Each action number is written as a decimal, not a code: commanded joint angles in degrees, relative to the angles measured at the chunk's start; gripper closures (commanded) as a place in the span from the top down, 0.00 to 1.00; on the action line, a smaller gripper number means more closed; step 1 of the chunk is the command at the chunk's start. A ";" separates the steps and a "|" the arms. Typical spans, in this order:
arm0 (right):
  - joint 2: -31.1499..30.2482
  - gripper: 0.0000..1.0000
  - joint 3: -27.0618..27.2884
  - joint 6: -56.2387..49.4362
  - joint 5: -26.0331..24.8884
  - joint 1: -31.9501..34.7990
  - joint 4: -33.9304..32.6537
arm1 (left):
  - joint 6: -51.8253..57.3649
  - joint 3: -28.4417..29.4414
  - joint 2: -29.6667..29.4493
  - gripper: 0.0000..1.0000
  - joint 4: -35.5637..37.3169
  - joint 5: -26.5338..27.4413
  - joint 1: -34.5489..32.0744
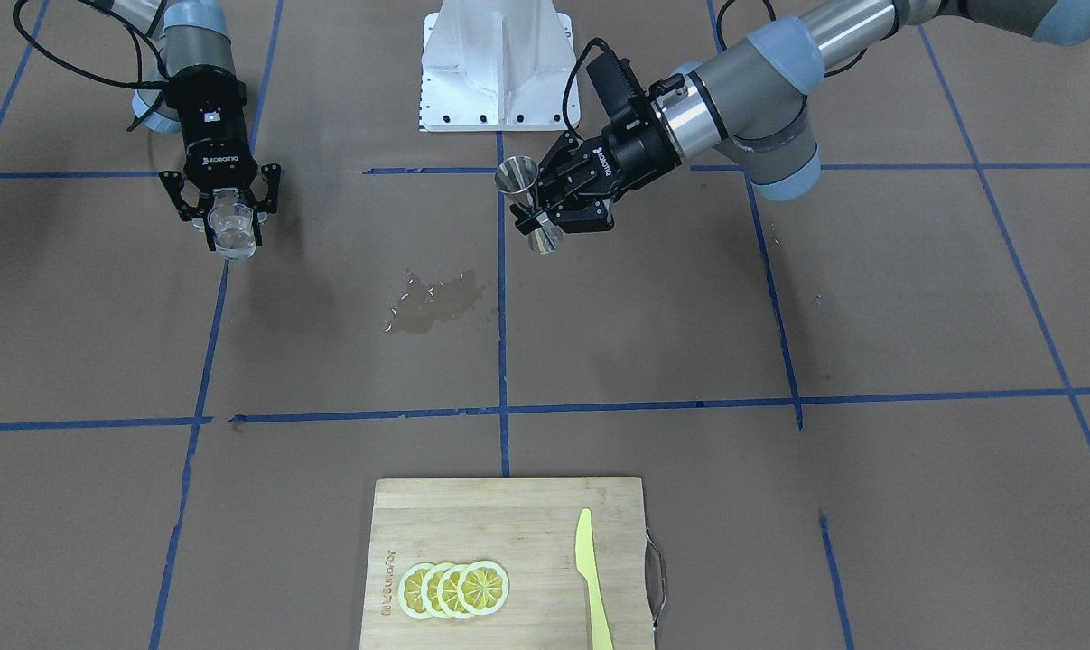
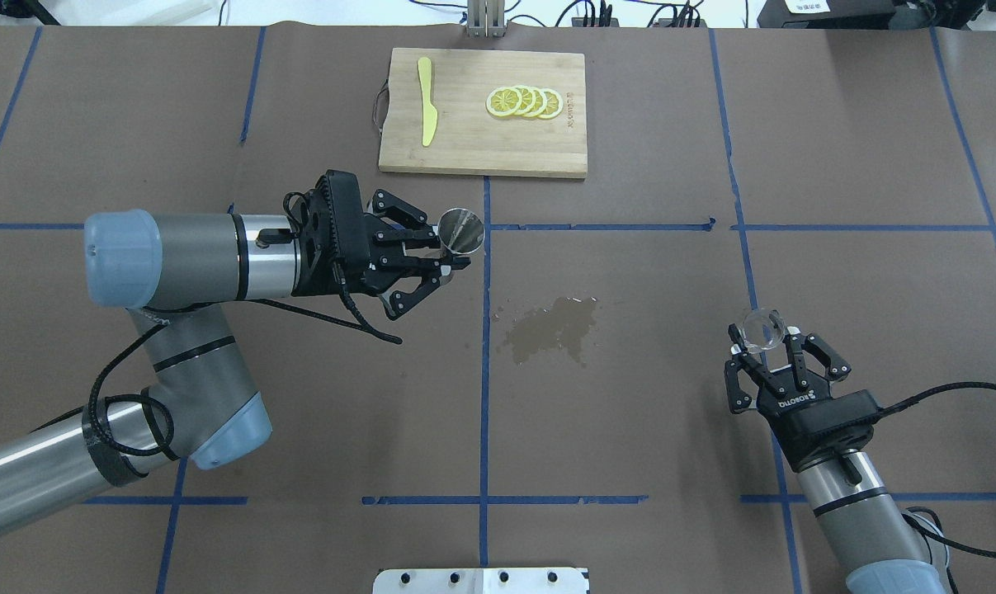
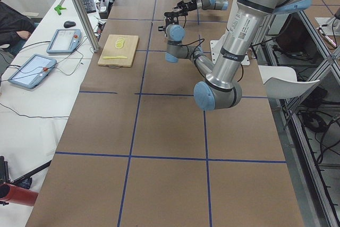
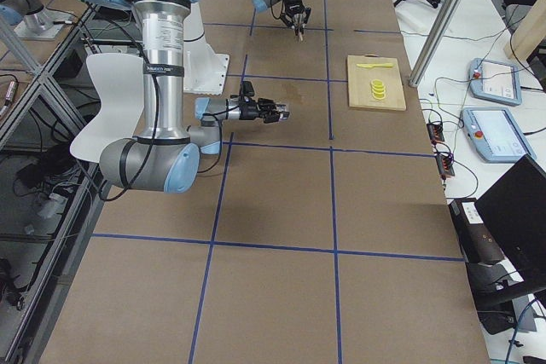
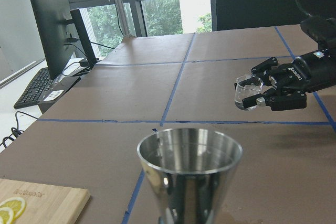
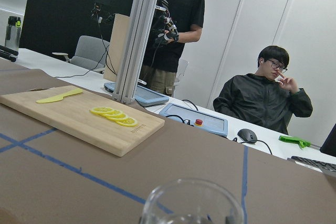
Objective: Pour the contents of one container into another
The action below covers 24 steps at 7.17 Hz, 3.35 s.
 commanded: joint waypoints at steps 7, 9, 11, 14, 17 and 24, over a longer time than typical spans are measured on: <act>14.82 0.00 5.88 3.42 17.40 14.96 -25.22 | -0.09 0.70 0.10 0.00 0.00 0.97 0.79; 15.37 0.00 13.84 5.88 17.40 14.79 -33.72 | -0.09 1.14 0.28 0.00 0.00 1.23 1.31; 16.25 0.00 16.88 6.23 16.97 13.74 -37.46 | -0.09 1.58 0.19 0.00 0.00 1.85 1.75; 20.38 0.00 19.52 6.75 14.61 9.28 -47.83 | -0.09 1.67 0.28 0.00 0.09 2.55 1.76; 21.17 0.00 19.43 6.94 10.02 5.22 -48.98 | -0.09 1.67 0.28 0.00 0.09 2.64 1.76; 28.29 0.00 18.99 6.32 6.42 4.68 -62.23 | -0.09 1.58 0.28 0.00 0.00 2.55 1.76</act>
